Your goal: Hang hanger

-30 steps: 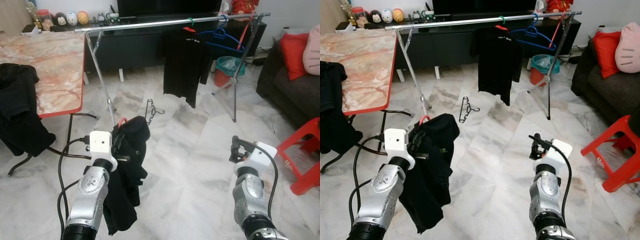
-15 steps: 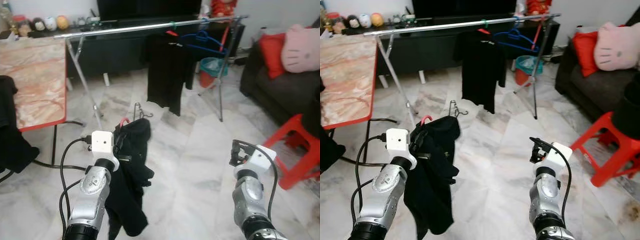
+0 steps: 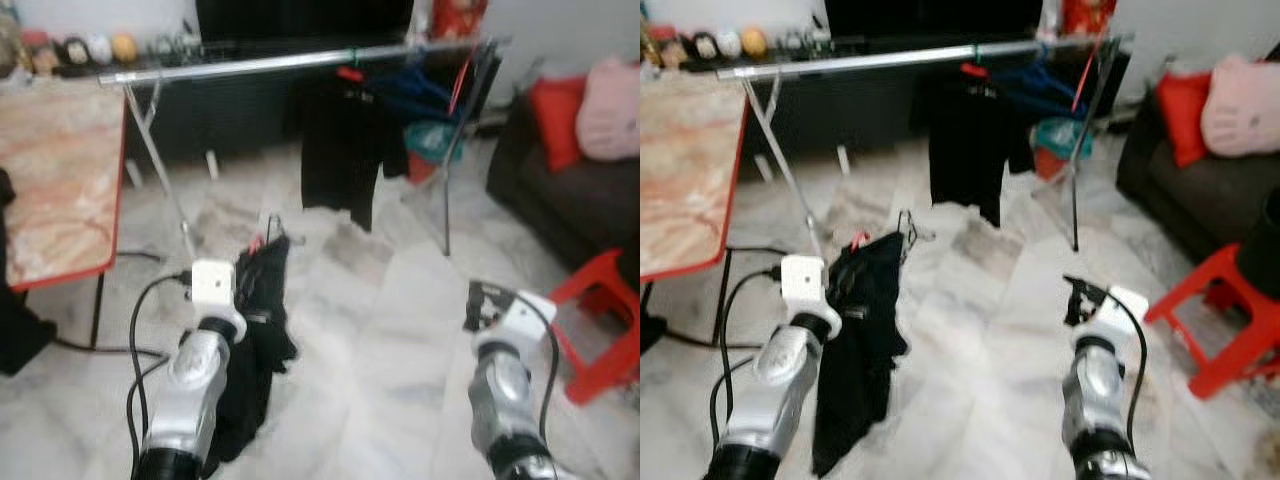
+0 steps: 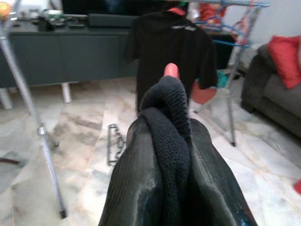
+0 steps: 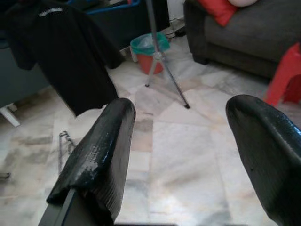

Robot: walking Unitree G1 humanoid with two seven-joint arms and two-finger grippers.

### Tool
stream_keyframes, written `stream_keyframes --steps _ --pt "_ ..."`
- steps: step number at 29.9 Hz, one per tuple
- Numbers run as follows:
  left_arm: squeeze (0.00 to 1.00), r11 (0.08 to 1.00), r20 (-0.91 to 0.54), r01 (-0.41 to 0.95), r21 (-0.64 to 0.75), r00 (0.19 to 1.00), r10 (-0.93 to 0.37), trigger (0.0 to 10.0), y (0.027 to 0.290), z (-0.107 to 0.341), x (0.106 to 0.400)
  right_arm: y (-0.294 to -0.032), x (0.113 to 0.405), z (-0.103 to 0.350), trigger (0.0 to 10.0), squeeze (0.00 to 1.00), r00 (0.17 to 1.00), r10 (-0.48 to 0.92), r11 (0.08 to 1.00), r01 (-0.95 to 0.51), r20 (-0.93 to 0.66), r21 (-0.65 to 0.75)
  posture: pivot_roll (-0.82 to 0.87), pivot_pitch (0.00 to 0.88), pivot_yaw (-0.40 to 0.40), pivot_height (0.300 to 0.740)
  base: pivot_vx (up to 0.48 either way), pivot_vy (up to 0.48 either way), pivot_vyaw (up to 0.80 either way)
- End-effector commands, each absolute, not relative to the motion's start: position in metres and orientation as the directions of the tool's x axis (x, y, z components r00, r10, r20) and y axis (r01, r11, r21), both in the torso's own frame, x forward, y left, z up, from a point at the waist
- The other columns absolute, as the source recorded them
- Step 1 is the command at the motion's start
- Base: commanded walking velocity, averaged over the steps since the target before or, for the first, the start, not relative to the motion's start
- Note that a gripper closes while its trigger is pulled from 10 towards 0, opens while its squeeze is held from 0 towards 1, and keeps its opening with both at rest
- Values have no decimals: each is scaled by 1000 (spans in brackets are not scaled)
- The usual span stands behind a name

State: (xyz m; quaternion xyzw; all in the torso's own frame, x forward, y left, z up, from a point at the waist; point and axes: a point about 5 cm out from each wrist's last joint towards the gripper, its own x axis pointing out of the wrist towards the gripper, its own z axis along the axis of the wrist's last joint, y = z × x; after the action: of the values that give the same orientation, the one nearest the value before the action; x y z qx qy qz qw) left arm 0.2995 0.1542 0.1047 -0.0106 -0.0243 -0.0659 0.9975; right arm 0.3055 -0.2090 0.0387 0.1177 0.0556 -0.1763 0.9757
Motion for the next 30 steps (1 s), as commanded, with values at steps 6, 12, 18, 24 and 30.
stream_keyframes --steps 6,12,18,24,30 --pt "0 991 118 136 -11 984 -134 10000 150 119 302 -214 303 36 10000 0 925 -344 907 371 -160 197 13 24 -32 740 303 0 -67" --pt "0 992 116 129 -10 985 -127 10000 150 119 303 -214 303 37 10000 0 927 -341 910 367 -154 195 11 24 -31 740 304 0 0" --pt "0 992 117 123 -12 986 -121 10000 150 120 304 -212 303 38 10000 0 932 -332 915 356 -147 191 11 21 -30 740 303 0 0" --pt "0 993 118 116 -12 986 -113 10000 150 120 305 -211 304 38 10000 0 934 -325 920 348 -148 181 10 19 -30 740 304 0 0" --pt "0 996 130 83 -17 988 -80 10000 153 123 306 -210 304 38 10000 0 938 -314 926 336 -145 172 9 18 -31 740 308 0 0"
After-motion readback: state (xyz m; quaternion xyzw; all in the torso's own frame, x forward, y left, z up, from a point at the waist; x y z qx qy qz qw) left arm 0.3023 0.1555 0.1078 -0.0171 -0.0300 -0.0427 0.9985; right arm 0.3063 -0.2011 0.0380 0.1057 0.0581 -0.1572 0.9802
